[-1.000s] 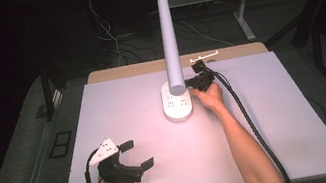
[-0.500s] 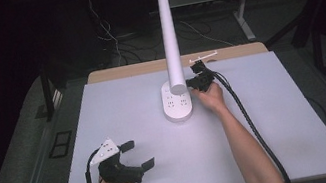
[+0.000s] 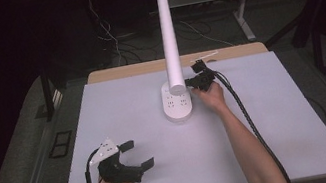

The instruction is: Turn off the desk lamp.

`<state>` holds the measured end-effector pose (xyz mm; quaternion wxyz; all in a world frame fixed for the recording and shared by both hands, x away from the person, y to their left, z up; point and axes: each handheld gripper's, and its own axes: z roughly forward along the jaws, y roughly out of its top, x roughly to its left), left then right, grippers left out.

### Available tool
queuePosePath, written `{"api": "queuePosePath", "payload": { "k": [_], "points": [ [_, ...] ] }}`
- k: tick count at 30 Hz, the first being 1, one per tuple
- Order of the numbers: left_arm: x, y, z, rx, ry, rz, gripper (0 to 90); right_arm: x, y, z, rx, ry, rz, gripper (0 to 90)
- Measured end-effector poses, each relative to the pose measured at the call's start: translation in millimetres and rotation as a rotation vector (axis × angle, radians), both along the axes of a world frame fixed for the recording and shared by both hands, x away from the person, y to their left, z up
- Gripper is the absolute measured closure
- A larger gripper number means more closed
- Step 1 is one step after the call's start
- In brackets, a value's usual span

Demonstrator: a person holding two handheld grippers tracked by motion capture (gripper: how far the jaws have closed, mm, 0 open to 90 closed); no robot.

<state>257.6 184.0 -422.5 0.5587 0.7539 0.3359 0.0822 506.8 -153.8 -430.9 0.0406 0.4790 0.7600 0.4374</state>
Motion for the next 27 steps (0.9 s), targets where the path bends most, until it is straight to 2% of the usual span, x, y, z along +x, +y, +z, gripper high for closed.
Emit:
{"api": "queuePosePath", "payload": {
  "k": [5, 12, 13, 19, 27],
  "points": [
    [-0.5, -0.7, 0.3, 0.001, -0.002, -0.002, 0.0, -2.8, -5.6, 4.2, -0.004, -0.014, 0.014, 89.9],
    [-0.7, -1.5, 0.3, 0.004, -0.001, -0.008, 0.0, -12.2, -12.7, 18.3, 0.002, -0.032, 0.044, 89.7],
    [-0.8, -1.4, 0.3, 0.005, -0.002, -0.008, 0.0, -13.6, -14.1, 19.9, 0.0, -0.035, 0.045, 84.2],
    [-1.3, -2.1, 0.3, 0.004, -0.002, -0.009, 0.0, -22.1, -26.0, 31.3, 0.014, -0.04, 0.052, 81.5],
    [-1.5, -2.7, 0.4, 0.002, -0.003, -0.008, 0.0, -41.4, -45.5, 52.1, 0.008, -0.085, 0.073, 68.5]
  ]
}}
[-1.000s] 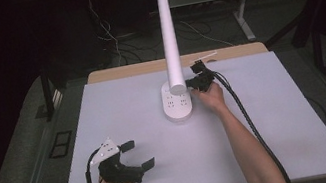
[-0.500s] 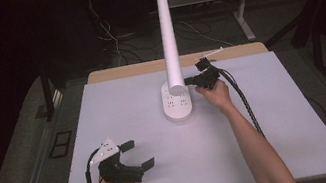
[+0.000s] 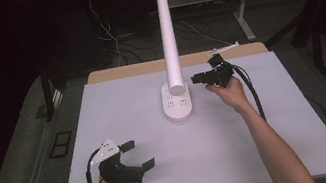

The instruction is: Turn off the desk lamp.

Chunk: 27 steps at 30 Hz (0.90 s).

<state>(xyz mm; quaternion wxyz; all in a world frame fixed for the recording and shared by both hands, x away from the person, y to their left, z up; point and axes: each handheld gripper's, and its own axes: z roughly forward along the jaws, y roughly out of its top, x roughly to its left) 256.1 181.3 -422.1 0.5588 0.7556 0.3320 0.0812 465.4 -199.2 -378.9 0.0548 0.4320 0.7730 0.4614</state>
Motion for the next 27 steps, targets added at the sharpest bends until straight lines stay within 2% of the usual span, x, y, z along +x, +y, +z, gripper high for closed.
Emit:
{"api": "queuePosePath", "payload": {
  "k": [3, 6, 8, 10, 12, 13, 15, 20, 27],
  "points": [
    [-0.2, -0.6, 0.0, 0.0, 0.001, -0.001, 0.0, -9.1, -7.5, 7.2, 0.003, -0.015, -0.012, 58.1],
    [-0.2, -1.4, -0.2, 0.001, 0.003, -0.003, 0.0, -17.2, -15.0, 11.8, 0.014, -0.024, -0.018, 44.1],
    [-0.2, -1.9, -0.3, 0.003, 0.003, -0.007, 0.0, -25.0, -20.9, 14.1, 0.018, -0.032, -0.017, 31.3],
    [-0.1, -2.3, -0.4, 0.005, 0.003, -0.008, 0.0, -32.1, -25.3, 14.8, 0.003, -0.035, -0.009, 14.1],
    [-0.1, -2.7, -0.4, 0.006, 0.003, -0.008, 0.0, -39.9, -31.1, 14.7, 0.017, -0.034, -0.018, 10.0],
    [-0.1, -3.0, -0.5, 0.005, 0.003, -0.008, 0.0, -44.0, -34.5, 14.4, 0.032, -0.032, -0.015, 2.7],
    [-0.1, -3.3, -0.6, 0.007, 0.003, -0.01, 0.0, -52.6, -39.5, 13.2, 0.042, -0.029, -0.012, 0.6],
    [-0.3, -4.0, -0.7, 0.008, 0.002, -0.009, 0.0, -73.6, -49.5, 8.7, 0.005, -0.028, -0.012, 0.6],
    [-0.5, -4.7, -0.7, 0.009, 0.003, -0.01, 0.0, -101.7, -60.9, 4.7, 0.001, -0.04, -0.004, 0.6]
  ]
}}
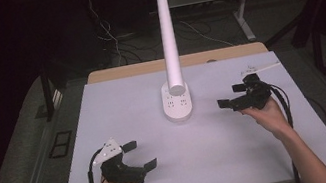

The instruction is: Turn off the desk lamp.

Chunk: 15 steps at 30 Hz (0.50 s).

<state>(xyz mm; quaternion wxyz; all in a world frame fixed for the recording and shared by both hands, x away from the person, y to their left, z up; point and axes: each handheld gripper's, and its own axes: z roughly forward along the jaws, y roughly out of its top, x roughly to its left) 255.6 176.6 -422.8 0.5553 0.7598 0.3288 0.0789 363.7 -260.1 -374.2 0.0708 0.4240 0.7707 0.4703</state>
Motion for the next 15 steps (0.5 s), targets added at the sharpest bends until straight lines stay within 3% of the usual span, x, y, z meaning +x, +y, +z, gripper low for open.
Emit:
{"api": "queuePosePath", "payload": {
  "k": [15],
  "points": [
    [-0.7, -0.5, 0.3, 0.009, -0.006, -0.005, 0.0, -53.2, -19.9, -6.7, 0.015, -0.007, -0.017, 0.6]
  ]
}}
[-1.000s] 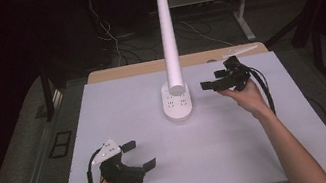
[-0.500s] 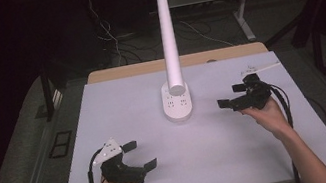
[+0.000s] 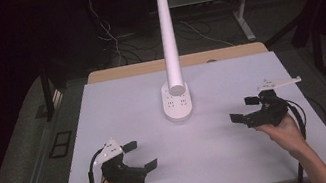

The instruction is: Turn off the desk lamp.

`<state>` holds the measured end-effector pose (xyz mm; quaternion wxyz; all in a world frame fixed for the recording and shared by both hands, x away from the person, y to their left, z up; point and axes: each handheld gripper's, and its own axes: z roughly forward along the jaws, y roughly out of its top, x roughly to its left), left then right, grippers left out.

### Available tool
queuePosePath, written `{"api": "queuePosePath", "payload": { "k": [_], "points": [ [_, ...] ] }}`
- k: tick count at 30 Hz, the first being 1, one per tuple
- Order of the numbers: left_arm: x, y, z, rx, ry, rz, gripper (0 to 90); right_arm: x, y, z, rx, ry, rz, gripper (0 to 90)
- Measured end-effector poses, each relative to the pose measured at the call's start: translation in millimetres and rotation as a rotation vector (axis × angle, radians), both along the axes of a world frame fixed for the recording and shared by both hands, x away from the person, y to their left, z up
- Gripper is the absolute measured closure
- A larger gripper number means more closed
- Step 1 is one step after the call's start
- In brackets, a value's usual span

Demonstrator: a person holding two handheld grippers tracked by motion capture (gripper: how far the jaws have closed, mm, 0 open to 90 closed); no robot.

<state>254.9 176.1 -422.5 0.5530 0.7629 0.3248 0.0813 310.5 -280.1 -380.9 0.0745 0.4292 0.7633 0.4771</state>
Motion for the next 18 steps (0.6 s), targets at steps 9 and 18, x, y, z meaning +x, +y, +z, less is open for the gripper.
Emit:
{"api": "queuePosePath", "payload": {
  "k": [9, 18],
  "points": [
    [0.0, -1.0, -0.4, 0.005, 0.004, 0.002, 0.0, -36.5, -7.2, -19.4, -0.017, -0.003, -0.043, 0.6],
    [0.8, -1.7, -0.6, 0.009, 0.005, -0.001, 0.0, -58.1, -13.9, -36.0, 0.002, 0.003, -0.069, 0.6]
  ]
}}
